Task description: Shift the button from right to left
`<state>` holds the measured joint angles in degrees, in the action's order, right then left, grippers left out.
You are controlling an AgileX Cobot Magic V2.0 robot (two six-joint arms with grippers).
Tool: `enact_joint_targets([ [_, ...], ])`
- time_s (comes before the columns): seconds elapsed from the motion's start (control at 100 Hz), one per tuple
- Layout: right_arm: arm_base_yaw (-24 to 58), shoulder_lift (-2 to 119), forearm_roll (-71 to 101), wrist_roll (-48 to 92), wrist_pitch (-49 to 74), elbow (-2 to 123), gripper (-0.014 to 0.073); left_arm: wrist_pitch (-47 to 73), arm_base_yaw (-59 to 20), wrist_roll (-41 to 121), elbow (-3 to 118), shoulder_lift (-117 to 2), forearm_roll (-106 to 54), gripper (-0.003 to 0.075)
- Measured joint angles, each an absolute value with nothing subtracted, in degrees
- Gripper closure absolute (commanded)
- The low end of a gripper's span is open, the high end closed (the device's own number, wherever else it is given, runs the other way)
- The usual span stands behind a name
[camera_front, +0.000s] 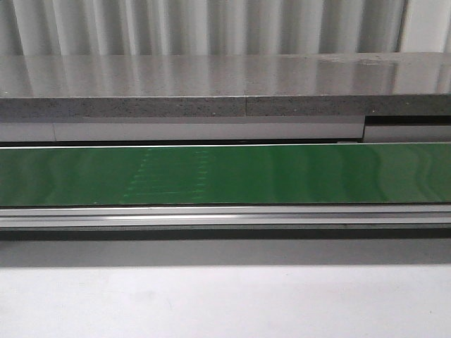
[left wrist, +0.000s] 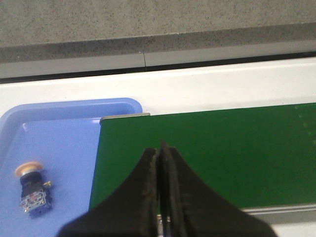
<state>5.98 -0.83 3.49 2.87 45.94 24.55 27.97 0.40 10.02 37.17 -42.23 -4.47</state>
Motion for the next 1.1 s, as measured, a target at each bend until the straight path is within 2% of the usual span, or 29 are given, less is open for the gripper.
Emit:
enact_joint_targets([
  [0.26,5.98,-0.83,3.49,2.87,45.94,24.55,0.0659,35.54,0.52,10.02,37.17,-42.23,-6.36,0.074],
  [0.45,5.98,-0.83,3.49,2.87,45.94,24.55,0.0659,35.28,0.88,9.28,37.02,-42.23,-6.51,0.074],
  [0.58,5.98,-0.83,3.49,2.87,45.94,24.55,0.0659,30.32,0.88,7.03,34.45,-40.31,-6.45,0.074],
  [0.82,5.98,-0.83,3.49,2.87,45.94,24.55,0.0659,15.25,1.02,-6.55,22.04,-28.32,2.24,0.074],
  [1.1,5.98,-0.83,3.49,2.87,45.94,24.55,0.0659,13.61,1.06,-7.67,7.81,-9.1,6.47,0.074],
])
